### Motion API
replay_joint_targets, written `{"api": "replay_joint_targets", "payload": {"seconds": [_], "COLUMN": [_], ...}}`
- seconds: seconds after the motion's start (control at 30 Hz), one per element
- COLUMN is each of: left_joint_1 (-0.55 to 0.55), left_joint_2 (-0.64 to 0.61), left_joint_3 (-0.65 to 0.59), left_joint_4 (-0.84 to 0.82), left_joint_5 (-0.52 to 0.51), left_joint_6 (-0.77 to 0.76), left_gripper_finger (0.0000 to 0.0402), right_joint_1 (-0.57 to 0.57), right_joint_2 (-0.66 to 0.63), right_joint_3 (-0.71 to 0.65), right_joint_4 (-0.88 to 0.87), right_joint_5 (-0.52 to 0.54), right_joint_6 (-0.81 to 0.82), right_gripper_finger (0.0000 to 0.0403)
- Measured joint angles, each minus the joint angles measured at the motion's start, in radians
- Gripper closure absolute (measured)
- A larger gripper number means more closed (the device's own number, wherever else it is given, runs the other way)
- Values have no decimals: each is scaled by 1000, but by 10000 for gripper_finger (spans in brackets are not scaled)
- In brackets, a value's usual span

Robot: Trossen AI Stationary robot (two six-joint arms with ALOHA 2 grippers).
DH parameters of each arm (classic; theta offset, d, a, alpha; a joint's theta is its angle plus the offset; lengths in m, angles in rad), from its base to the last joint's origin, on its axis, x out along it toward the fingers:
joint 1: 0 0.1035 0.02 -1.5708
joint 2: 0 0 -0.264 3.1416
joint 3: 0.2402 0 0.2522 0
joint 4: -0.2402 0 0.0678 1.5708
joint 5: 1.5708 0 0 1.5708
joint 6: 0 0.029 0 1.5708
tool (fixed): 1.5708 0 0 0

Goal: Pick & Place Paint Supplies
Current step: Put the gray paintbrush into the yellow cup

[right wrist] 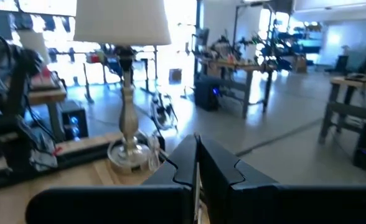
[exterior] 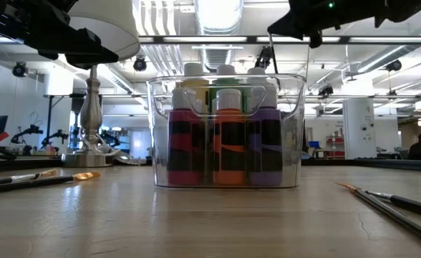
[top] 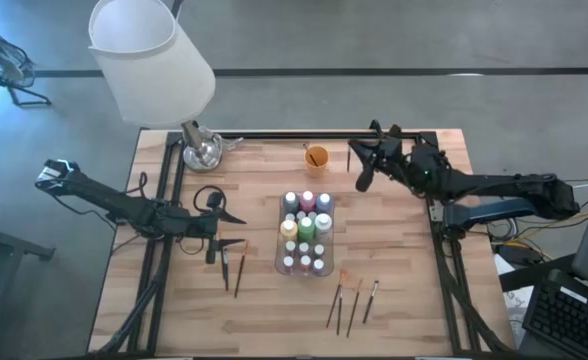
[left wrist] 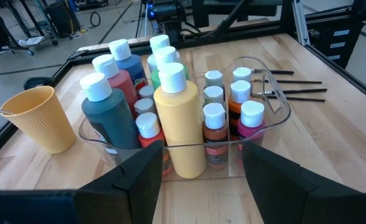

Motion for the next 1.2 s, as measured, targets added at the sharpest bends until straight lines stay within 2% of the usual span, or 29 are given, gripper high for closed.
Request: {"api": "replay_joint_targets", "payload": {"seconds": [0.27, 0.43, 0.6, 0.87, 1.03, 1.2], "left_joint_1": [0, 0, 0, 0, 0, 0], "left_joint_2": [0, 0, 0, 0, 0, 0], "left_joint_3": [0, 0, 0, 0, 0, 0], "left_joint_4": [0, 0, 0, 0, 0, 0], "left_joint_5": [0, 0, 0, 0, 0, 0], "left_joint_6": [0, 0, 0, 0, 0, 0], "left_gripper_finger": [179, 179, 179, 179, 179, 179], "right_joint_1": [-95, -140, -171, -205, -236, -265], "right_joint_2": [93, 185, 281, 395, 455, 509], "right_joint_3": [0, 0, 0, 0, 0, 9], "right_joint_4": [175, 253, 377, 530, 590, 613], "right_joint_5": [-185, -205, -295, -347, -353, -406], "right_joint_6": [27, 28, 34, 37, 38, 72], "right_gripper_finger": [394, 394, 394, 394, 394, 394]}}
